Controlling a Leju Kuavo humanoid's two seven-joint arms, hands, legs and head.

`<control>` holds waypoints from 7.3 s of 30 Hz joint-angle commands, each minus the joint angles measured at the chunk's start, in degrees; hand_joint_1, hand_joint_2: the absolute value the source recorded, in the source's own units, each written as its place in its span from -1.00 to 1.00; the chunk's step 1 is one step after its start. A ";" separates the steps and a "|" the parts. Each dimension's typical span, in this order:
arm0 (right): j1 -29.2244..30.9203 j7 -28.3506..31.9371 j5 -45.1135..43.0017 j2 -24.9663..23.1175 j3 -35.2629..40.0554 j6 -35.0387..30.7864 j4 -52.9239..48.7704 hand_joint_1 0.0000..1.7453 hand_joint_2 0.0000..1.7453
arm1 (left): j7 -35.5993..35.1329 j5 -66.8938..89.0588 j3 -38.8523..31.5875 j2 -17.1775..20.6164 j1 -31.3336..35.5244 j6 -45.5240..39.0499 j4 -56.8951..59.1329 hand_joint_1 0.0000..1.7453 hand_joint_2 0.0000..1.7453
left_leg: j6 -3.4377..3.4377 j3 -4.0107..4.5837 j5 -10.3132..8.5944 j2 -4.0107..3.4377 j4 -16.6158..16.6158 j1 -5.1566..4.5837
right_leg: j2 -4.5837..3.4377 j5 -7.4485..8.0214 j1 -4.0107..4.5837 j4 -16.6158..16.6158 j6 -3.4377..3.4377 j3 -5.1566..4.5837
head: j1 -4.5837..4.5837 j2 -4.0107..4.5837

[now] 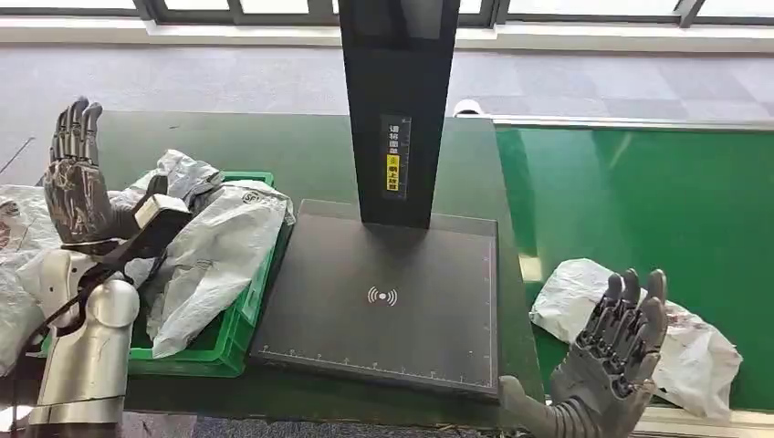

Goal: Moved the parcel from conveyor to table for the left to box.

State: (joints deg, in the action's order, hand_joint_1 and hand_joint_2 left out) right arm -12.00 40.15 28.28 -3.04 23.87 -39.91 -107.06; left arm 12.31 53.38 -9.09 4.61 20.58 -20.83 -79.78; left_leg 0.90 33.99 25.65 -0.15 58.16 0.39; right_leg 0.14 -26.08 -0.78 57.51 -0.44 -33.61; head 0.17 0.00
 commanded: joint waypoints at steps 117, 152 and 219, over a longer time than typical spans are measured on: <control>27.70 -29.34 51.03 7.50 -55.04 19.03 87.61 1.00 1.00 | 26.03 -61.72 15.99 -11.43 -27.11 7.96 -16.39 -1.00 -1.00 | -0.47 -0.74 0.55 -0.23 -0.03 -0.12 | -0.23 -0.22 -0.13 -0.37 -0.45 0.89 | -0.11 0.00; 1.49 -0.32 1.16 -0.15 -39.99 -0.09 16.13 1.00 1.00 | 27.68 -63.47 13.17 -13.06 -29.38 3.25 -21.83 -1.00 -1.00 | -0.42 -0.37 0.57 0.29 0.04 -0.20 | 0.27 -0.47 -0.20 -0.20 -0.42 0.65 | -0.11 0.00; 10.29 -24.35 27.56 1.79 -7.51 5.69 29.17 -1.00 1.00 | 13.40 -27.17 14.97 -10.66 -4.67 4.98 3.47 -1.00 -1.00 | -0.29 -0.30 0.36 0.27 -0.02 -0.05 | 0.21 -0.29 -0.05 -0.21 -0.27 0.51 | -0.11 0.00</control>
State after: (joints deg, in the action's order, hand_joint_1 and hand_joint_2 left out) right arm -0.15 15.45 56.52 -2.67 11.08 -35.58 -70.10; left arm 27.28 24.59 3.76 -7.34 12.42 -16.39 -80.19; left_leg 0.61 33.71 26.03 0.03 58.20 0.34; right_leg 0.25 -26.36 -0.85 57.34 -0.78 -33.14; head 0.07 0.00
